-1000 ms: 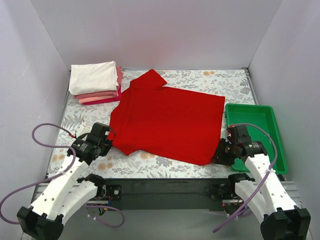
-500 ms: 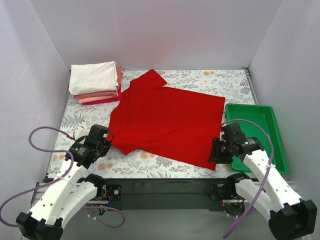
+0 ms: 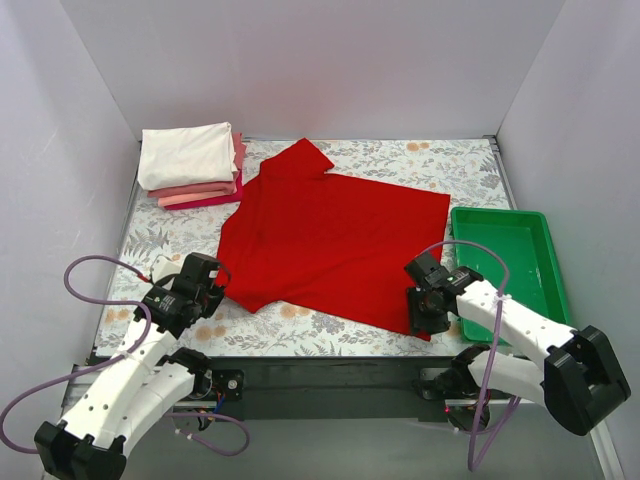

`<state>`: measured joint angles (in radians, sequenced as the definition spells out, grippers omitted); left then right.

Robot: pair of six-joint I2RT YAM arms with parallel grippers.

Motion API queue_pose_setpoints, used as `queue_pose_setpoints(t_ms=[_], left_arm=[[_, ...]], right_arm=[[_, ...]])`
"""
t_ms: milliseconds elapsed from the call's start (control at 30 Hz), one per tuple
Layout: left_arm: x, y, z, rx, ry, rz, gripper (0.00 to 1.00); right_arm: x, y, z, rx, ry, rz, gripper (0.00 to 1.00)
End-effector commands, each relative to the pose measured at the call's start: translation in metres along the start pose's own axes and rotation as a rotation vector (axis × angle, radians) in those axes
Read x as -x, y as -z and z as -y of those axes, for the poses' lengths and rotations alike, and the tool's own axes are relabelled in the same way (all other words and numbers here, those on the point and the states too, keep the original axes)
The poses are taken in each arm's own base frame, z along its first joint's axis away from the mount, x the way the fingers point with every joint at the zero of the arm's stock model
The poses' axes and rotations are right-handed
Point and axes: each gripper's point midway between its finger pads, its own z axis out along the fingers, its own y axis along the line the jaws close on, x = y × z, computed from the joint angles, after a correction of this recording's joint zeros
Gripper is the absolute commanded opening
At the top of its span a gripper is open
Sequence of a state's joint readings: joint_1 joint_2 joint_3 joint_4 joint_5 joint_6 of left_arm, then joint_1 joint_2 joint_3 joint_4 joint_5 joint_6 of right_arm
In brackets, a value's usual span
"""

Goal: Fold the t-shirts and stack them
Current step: Fold the tshirt

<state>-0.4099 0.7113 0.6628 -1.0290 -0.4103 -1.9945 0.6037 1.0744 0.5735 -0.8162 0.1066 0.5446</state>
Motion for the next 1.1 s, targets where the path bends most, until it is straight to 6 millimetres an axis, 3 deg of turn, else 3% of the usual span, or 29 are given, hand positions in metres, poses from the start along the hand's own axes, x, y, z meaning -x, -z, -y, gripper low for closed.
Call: queue_pose_setpoints(t_ms=[0, 200, 600, 733, 1000, 1067], left_arm=[[0.004, -0.001, 0.002, 0.012, 0.189, 0.023, 0.00], [0.003, -0.002, -0.001, 0.030, 0.198, 0.024, 0.00], [0.007, -0.003, 0.008, 0.037, 0.190, 0.036, 0.00], [0.010, -0.002, 0.021, 0.007, 0.160, 0.040, 0.00], [0.017, -0.001, 0.075, -0.139, 0.070, 0.038, 0.00], [0.019, -0.004, 0.081, -0.130, 0.060, 0.047, 0.00]], right_arm=[[0.000, -0.010, 0.000, -0.007, 0.013, 0.004, 0.49], [-0.002, -0.015, -0.003, 0.002, 0.020, -0.023, 0.45], [-0.001, -0.011, -0.001, -0.033, -0.012, -0.040, 0.01], [0.010, 0.000, -0.007, -0.011, 0.004, -0.006, 0.01], [0.048, 0.015, -0.020, -0.006, 0.065, 0.054, 0.01], [0.055, 0.017, -0.021, -0.013, 0.068, 0.068, 0.01]])
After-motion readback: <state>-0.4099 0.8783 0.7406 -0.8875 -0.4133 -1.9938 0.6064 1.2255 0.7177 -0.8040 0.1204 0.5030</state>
